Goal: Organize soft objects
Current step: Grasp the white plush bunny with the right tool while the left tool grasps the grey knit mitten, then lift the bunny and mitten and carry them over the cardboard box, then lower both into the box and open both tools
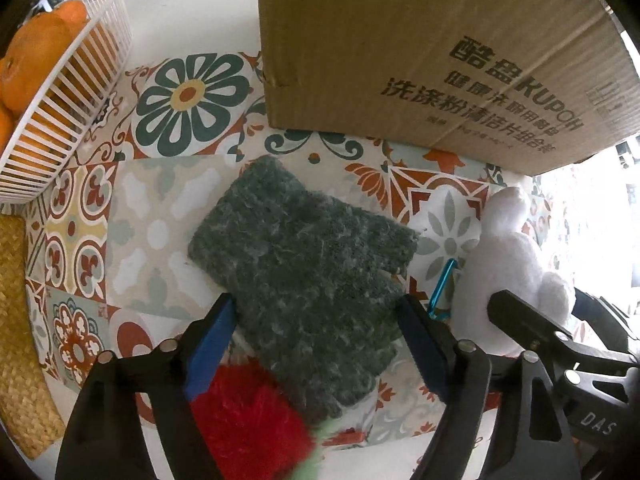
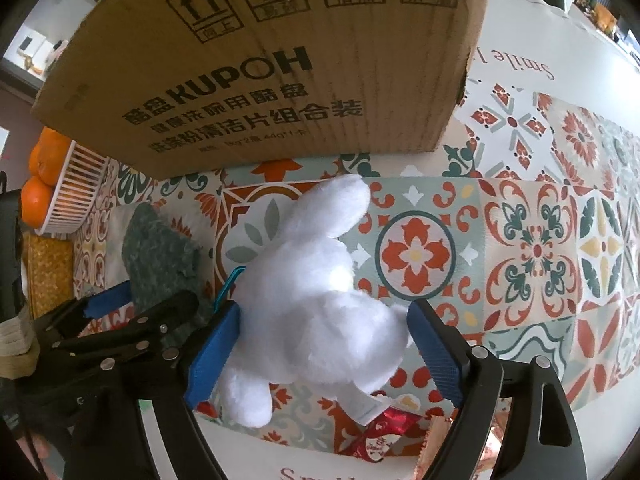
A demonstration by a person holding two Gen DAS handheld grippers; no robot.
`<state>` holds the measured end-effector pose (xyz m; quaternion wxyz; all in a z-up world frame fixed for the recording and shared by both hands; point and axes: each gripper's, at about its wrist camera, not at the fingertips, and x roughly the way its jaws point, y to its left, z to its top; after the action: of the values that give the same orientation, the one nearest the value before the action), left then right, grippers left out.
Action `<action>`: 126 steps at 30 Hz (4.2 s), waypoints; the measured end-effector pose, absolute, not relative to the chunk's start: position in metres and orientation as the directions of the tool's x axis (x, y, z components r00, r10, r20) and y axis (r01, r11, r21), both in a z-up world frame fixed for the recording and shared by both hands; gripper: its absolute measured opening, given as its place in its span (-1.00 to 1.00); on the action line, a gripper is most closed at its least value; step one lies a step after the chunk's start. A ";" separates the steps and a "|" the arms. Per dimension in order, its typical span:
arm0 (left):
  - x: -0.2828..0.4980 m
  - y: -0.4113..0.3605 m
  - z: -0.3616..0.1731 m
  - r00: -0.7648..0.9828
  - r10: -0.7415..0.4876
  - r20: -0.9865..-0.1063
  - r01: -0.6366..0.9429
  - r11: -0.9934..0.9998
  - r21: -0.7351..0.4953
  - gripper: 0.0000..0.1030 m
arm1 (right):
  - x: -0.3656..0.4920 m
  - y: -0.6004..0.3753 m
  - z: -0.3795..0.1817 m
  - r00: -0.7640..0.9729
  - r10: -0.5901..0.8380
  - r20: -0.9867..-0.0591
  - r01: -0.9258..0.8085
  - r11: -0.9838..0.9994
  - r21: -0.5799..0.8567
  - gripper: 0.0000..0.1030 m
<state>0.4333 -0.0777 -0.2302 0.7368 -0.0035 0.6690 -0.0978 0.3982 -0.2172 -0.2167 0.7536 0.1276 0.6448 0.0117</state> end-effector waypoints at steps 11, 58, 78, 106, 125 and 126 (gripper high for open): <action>0.423 -0.054 -0.216 0.079 -0.221 -0.972 0.166 0.964 -0.206 -0.54 | 0.392 -0.206 -0.216 0.219 0.174 -0.960 0.132 0.970 0.205 0.42; 0.373 -0.076 -0.058 0.415 -0.291 -0.862 0.335 0.930 -0.153 -0.59 | 0.339 -0.221 -0.084 0.577 0.166 -0.800 0.128 0.949 0.289 -0.17; 0.388 -0.083 -0.003 0.512 -0.347 -0.786 0.410 0.902 -0.131 -0.59 | 0.348 -0.228 -0.013 0.710 0.143 -0.689 0.078 0.957 0.279 -0.17; 0.481 -0.106 0.008 0.482 -0.354 -0.802 0.462 0.880 -0.111 -0.59 | 0.441 -0.240 -0.002 0.703 0.147 -0.696 0.049 0.966 0.254 -0.17; 0.538 -0.127 -0.069 0.343 -0.308 -0.888 0.428 0.892 -0.145 -0.56 | 0.502 -0.249 -0.073 0.587 0.190 -0.787 0.074 0.955 0.286 -0.16; 0.540 -0.127 -0.073 0.336 -0.306 -0.891 0.427 0.892 -0.146 -0.56 | 0.505 -0.248 -0.076 0.578 0.192 -0.793 0.075 0.955 0.286 -0.16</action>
<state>0.5402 -0.1275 -0.0725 0.8152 0.0571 0.5307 -0.2250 0.5052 -0.2476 -0.0756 0.8763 0.1455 0.4580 0.0333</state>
